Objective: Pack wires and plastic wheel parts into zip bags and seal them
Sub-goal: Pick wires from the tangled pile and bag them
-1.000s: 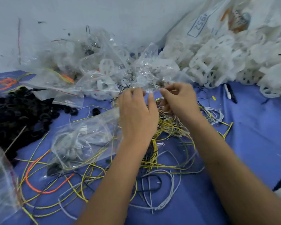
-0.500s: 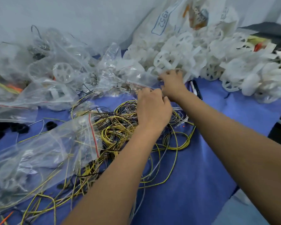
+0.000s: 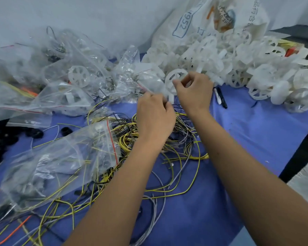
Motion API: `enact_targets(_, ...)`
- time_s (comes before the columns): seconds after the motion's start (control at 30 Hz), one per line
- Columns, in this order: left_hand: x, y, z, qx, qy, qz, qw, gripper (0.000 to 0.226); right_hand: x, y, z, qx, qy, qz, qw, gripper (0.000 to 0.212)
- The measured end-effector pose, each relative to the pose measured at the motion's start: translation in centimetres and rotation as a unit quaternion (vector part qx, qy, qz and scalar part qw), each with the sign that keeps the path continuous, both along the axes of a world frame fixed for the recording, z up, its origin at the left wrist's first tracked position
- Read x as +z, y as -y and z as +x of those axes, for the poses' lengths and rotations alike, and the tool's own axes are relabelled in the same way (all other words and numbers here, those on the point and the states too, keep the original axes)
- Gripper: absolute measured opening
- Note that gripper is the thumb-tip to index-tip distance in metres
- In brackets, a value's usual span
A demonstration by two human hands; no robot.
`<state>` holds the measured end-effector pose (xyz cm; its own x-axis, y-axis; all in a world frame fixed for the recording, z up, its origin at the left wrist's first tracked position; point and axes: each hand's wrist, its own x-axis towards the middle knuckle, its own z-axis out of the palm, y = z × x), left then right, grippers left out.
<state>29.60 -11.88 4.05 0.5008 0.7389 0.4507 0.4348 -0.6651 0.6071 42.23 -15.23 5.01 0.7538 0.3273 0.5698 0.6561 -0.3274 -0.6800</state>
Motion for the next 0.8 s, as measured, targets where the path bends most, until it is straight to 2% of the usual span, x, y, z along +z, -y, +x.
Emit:
enact_targets(0.07,0.3,-0.5,-2.4,0.04,-0.003,0.046,0.998,0.012,0.7,0.0,-2.5,0.024,-0.05,0.059,0.997,0.029)
enact_targets(0.13,0.4,-1.1,-5.4,0.098,-0.013,0.096,0.99,0.01,1.2,-0.3,-5.6,0.105,-0.164,0.151,0.969,0.034)
enact_targets(0.17,0.4,-1.4,-6.8,0.127,-0.019,0.11,0.986,0.014,1.4,-0.6,-7.1,0.158,-0.238,0.203,0.936,0.037)
enact_targets(0.23,0.0,-1.9,-9.7,0.173,-0.047,0.108,0.978,0.025,1.6,-1.4,-10.0,0.255,-0.383,0.291,0.839,0.035)
enact_targets(0.3,-0.4,-2.7,-12.5,0.194,-0.044,0.058,0.978,0.029,1.5,-2.3,-12.8,0.314,-0.487,0.341,0.74,0.023)
enact_targets(0.33,-0.6,-3.2,-13.8,0.198,-0.025,0.022,0.98,0.029,1.3,-2.6,-13.8,0.337,-0.519,0.352,0.702,0.017)
enact_targets(0.4,-0.7,-4.3,-16.2,0.194,0.017,-0.05,0.98,0.025,0.7,-3.1,-15.8,0.38,-0.558,0.358,0.646,0.015)
enact_targets(0.47,-1.2,-5.3,-18.0,0.168,0.046,-0.119,0.977,0.017,0.0,-3.4,-17.2,0.433,-0.571,0.34,0.608,0.01)
enact_targets(0.6,-2.7,-6.2,-19.7,0.106,0.09,-0.244,0.96,0.016,-1.2,-3.5,-18.1,0.517,-0.579,0.307,0.551,0.014)
enact_targets(0.67,-3.3,-6.3,-20.0,0.084,0.117,-0.283,0.948,0.018,-1.8,-3.4,-18.0,0.539,-0.574,0.288,0.546,0.012)
enact_targets(0.73,-3.3,-6.3,-20.1,0.071,0.162,-0.325,0.929,0.02,-2.1,-3.3,-17.9,0.548,-0.553,0.248,0.577,0.016)
enact_targets(0.8,-3.2,-6.4,-20.1,0.063,0.21,-0.358,0.908,0.025,-2.2,-3.2,-17.9,0.534,-0.515,0.197,0.641,0.015)
